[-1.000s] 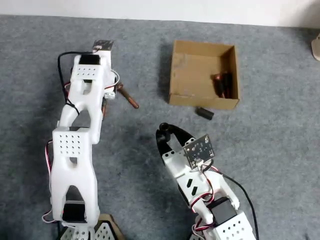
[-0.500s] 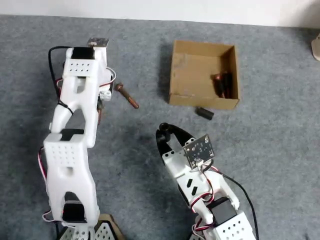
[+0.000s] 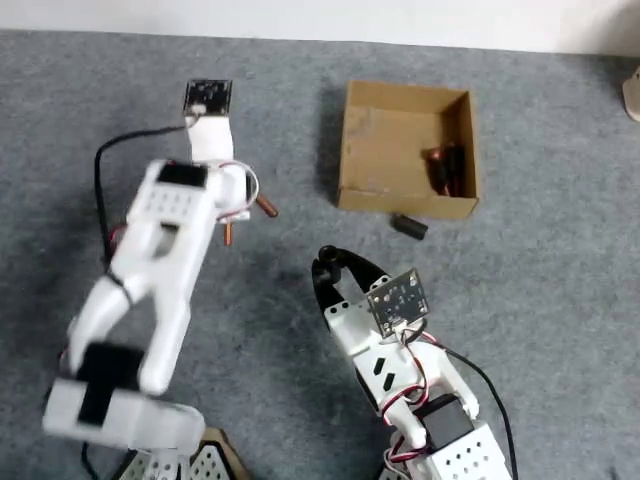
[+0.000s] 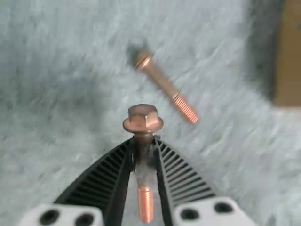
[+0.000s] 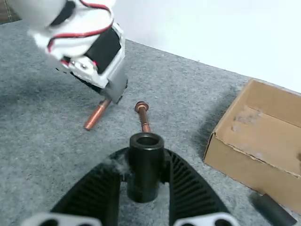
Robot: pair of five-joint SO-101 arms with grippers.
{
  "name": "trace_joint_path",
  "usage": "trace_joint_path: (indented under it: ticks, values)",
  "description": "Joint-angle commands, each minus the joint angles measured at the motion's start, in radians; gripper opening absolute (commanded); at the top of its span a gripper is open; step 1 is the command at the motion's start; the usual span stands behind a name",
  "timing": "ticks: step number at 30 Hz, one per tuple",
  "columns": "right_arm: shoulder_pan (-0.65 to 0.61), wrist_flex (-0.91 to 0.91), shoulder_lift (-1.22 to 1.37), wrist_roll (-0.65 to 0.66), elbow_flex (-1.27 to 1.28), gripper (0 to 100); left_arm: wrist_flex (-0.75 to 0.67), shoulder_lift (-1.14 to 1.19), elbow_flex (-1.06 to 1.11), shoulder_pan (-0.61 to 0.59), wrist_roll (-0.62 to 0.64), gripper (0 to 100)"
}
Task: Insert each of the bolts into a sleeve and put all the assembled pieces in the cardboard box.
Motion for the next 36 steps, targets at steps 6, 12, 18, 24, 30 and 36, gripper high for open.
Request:
trace_joint_path:
  ticks: [6, 12, 18, 24, 30, 36]
  values:
    - [-0.005, -0.002, -0.007, 0.011, 0.117, 0.4, -0.295, -0.421, 0.274, 0.142, 0.025, 1]
    - [-0.005, -0.002, -0.007, 0.011, 0.117, 0.4, -0.413, -0.582, 0.435, 0.163, 0.032, 1]
    - [-0.005, -0.002, -0.007, 0.011, 0.117, 0.4, -0.428, -0.797, 0.466, 0.248, 0.209, 1]
    - [-0.005, -0.002, -0.007, 0.011, 0.117, 0.4, -0.512, -0.970, 0.622, 0.309, 0.462, 1]
    - [-0.007, -0.002, -0.007, 0.011, 0.117, 0.4, -0.597, -1.043, 0.771, 0.357, 0.465, 1]
    - [-0.007, -0.002, -0.007, 0.011, 0.117, 0.4, -0.601, -1.064, 0.797, 0.406, 0.465, 1]
